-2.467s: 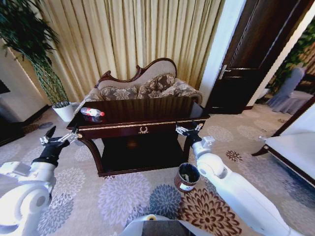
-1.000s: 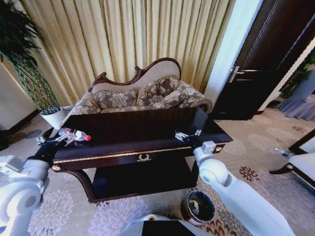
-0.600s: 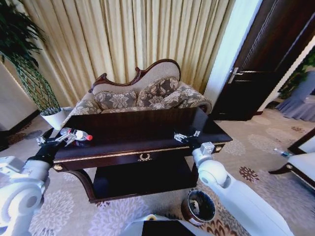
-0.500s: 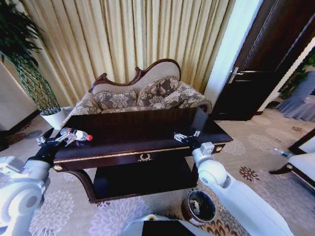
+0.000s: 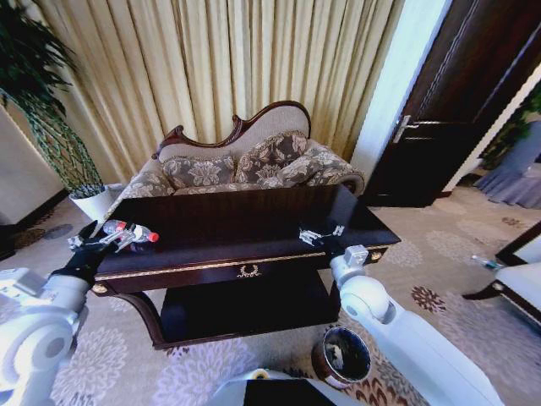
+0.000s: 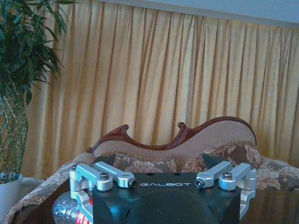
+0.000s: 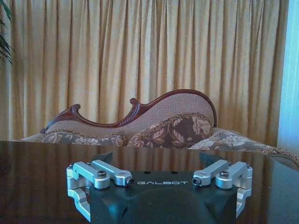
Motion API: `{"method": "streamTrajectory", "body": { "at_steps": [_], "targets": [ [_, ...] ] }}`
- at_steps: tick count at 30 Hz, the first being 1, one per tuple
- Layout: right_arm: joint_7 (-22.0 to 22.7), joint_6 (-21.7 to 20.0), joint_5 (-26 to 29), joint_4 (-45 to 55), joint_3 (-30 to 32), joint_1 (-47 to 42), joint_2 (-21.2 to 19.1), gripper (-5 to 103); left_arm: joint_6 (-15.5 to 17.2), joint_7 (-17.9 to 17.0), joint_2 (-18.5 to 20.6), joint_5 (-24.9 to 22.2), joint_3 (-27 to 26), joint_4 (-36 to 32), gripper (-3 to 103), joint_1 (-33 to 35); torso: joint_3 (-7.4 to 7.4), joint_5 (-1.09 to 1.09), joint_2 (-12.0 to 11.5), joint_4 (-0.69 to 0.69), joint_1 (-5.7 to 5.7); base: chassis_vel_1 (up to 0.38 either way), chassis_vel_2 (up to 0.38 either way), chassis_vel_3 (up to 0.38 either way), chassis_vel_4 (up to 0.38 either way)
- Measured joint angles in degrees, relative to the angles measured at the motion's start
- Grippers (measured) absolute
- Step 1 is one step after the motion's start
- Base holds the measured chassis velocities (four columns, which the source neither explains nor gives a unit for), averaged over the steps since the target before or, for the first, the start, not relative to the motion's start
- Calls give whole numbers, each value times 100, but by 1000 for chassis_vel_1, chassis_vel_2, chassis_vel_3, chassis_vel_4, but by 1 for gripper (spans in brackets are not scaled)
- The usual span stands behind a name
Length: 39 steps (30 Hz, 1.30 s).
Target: Move to the front of the table and place the trash on the table into the trash bin.
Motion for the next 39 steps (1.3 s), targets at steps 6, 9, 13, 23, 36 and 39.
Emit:
{"method": "streamTrajectory", "body": {
  "at_steps": [6, 9, 13, 23, 36, 39],
  "targets": [
    [7, -1, 2, -14, 0, 6, 0, 100, -11, -1, -14, 18, 2, 0, 100, -1, 0, 0, 0, 0, 0, 0, 0, 0, 0],
    [12, -1, 7, -14, -2, 8, 3, 100, -16, -2, -14, 22, 0, 2, 100, 0, 0, 0, 0, 0, 0, 0, 0, 0, 0],
    [22, -2, 21, -14, -8, 17, -4, 100, -17, 10, -23, 51, -2, 5, 100, 1, 0, 0, 0, 0, 0, 0, 0, 0, 0],
    [32, -5, 32, -8, -11, 11, -22, 100, -20, 41, -47, 91, 28, 0, 100, 8, 0, 0, 0, 0, 0, 0, 0, 0, 0],
    [41, -6, -4, -33, -49, 9, -29, 100, -87, 68, -73, 140, 60, 5, 100, 18, 0, 0, 0, 0, 0, 0, 0, 0, 0],
    [41, -5, -1, -43, -54, 30, -29, 100, -93, 69, -69, 141, 59, 5, 100, 13, 0, 0, 0, -1, 0, 0, 0, 0, 0]
  ]
}}
